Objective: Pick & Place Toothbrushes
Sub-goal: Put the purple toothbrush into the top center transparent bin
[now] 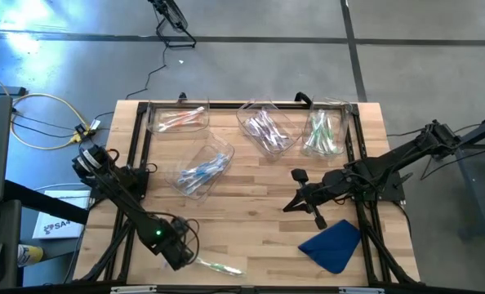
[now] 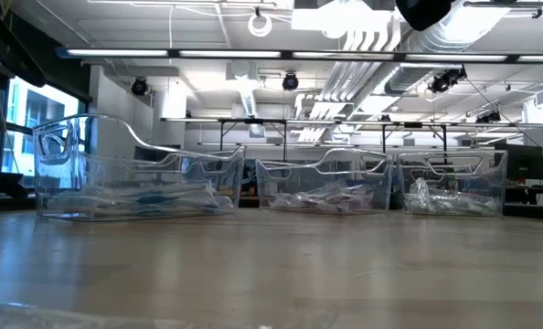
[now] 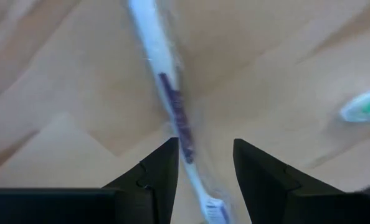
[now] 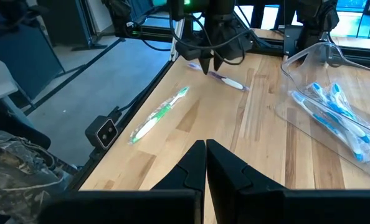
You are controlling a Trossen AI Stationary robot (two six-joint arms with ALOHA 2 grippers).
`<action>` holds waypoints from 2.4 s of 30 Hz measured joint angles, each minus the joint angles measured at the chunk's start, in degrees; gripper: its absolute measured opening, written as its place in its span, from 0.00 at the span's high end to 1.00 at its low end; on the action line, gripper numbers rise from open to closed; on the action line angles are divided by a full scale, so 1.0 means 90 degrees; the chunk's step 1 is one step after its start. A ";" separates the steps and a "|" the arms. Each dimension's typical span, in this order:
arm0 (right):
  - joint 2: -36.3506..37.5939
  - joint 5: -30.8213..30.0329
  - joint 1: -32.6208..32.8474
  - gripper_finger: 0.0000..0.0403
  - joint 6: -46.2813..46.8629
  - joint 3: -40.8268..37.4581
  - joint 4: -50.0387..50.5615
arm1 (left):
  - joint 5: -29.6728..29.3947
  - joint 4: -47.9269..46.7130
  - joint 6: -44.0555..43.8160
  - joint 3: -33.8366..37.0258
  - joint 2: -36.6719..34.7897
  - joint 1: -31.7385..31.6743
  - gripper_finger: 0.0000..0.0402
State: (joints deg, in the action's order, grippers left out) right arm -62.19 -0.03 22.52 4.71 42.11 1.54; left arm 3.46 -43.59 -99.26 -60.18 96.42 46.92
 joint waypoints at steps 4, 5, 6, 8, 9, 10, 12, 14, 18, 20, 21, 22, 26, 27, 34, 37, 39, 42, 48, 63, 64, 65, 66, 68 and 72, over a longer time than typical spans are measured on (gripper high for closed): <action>0.0000 0.0000 0.0000 0.99 0.0000 0.0002 0.0000 | -0.0002 -0.0249 -0.0011 0.0000 0.0000 0.0000 0.63; 0.0000 0.0000 0.0000 0.99 0.0000 0.0000 0.0000 | -0.0003 -0.0311 -0.0021 0.0000 0.0000 0.0000 0.63; 0.0000 0.0000 0.0000 0.99 0.0000 0.0000 0.0000 | -0.0004 -0.0354 -0.0023 0.0000 0.0000 0.0000 0.63; 0.0000 0.0000 -0.0001 0.99 0.0000 0.0001 0.0000 | -0.0035 -0.0365 -0.0015 0.0000 0.0010 0.0000 0.63; 0.0000 0.0000 0.0000 0.99 0.0000 0.0002 0.0000 | -0.0092 -0.0350 -0.0001 0.0000 0.0021 0.0000 0.63; 0.0000 0.0000 0.0000 0.99 0.0000 0.0000 0.0000 | -0.0170 -0.0340 0.0006 0.0000 0.0029 0.0000 0.63; 0.0000 0.0000 0.0000 0.99 0.0002 0.0000 0.0000 | -0.0315 -0.0327 0.0020 0.0000 0.0034 -0.0001 0.63; 0.0000 -0.0001 0.0000 0.99 0.0022 0.0000 0.0000 | -0.0337 -0.0291 0.0105 -0.0002 0.0114 -0.0002 0.63; 0.0000 -0.0002 0.0000 0.99 0.0029 0.0000 -0.0002 | -0.0328 -0.0145 0.0303 0.0000 0.0313 0.0000 0.63; 0.0000 -0.0002 -0.0001 0.99 0.0027 0.0001 -0.0002 | -0.0318 0.0019 0.0332 0.0000 0.0403 0.0000 0.63; 0.0000 -0.0002 0.0000 0.99 0.0023 0.0000 -0.0002 | -0.0314 0.0131 0.0343 -0.0004 0.0430 0.0000 0.63; 0.0000 -0.0002 -0.0002 0.99 0.0020 0.0002 -0.0006 | -0.0313 0.0184 0.0378 -0.0014 0.0458 -0.0002 0.63; 0.0000 -0.0002 -0.0001 0.99 0.0017 0.0000 -0.0032 | -0.0311 0.0272 0.0508 -0.0015 0.0523 -0.0002 0.63; 0.0000 -0.0002 -0.0002 0.99 0.0017 0.0001 -0.0032 | -0.0311 0.0278 0.0505 -0.0017 0.0527 0.0000 0.63; 0.0000 0.0000 -0.0002 0.99 0.0012 0.0001 -0.0001 | -0.0313 0.0306 0.0522 -0.0017 0.0537 -0.0002 0.63; 0.0000 0.0007 -0.0002 0.99 0.0005 0.0000 -0.0002 | -0.0315 0.0308 0.0522 -0.0015 0.0542 -0.0002 0.65; 0.0000 0.0006 -0.0002 0.99 -0.0002 0.0000 -0.0002 | -0.0318 0.0305 0.0522 -0.0010 0.0544 -0.0002 0.67; 0.0000 0.0002 0.0000 0.99 -0.0005 0.0000 -0.0002 | -0.0329 0.0314 0.0522 -0.0007 0.0546 -0.0002 0.74; 0.0000 0.0002 0.0000 0.99 -0.0049 0.0002 0.0000 | -0.0337 0.0362 0.0522 -0.0007 0.0549 -0.0002 0.88; 0.0177 0.0061 -0.0002 0.99 0.0015 0.0001 0.0444 | -0.0807 0.0439 0.1003 -0.0124 0.0442 -0.0028 0.93; 0.0213 0.0066 -0.0002 0.99 0.0008 0.0000 0.0453 | -0.1000 0.0408 0.1092 -0.0138 0.0371 -0.0055 0.93; 0.0249 0.0067 -0.0002 0.99 0.0007 0.0000 0.0467 | -0.1200 0.0389 0.1207 -0.0161 0.0289 -0.0066 0.93; 0.0281 0.0093 -0.0002 0.99 0.0007 0.0000 0.0473 | -0.1385 0.0400 0.1324 -0.0192 0.0200 -0.0094 0.93; 0.0357 0.0232 -0.0002 0.99 0.0002 0.0002 0.0476 | -0.1641 0.0408 0.1597 -0.0245 0.0023 -0.0173 0.93; 0.0456 0.0357 0.0000 0.99 0.0000 0.0000 0.0466 | -0.2024 0.0354 0.2402 -0.0396 -0.0330 -0.0430 0.94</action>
State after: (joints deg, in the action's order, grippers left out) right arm -58.09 3.18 22.52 4.71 42.11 5.74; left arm -14.75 -40.40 -77.64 -63.74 93.45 43.05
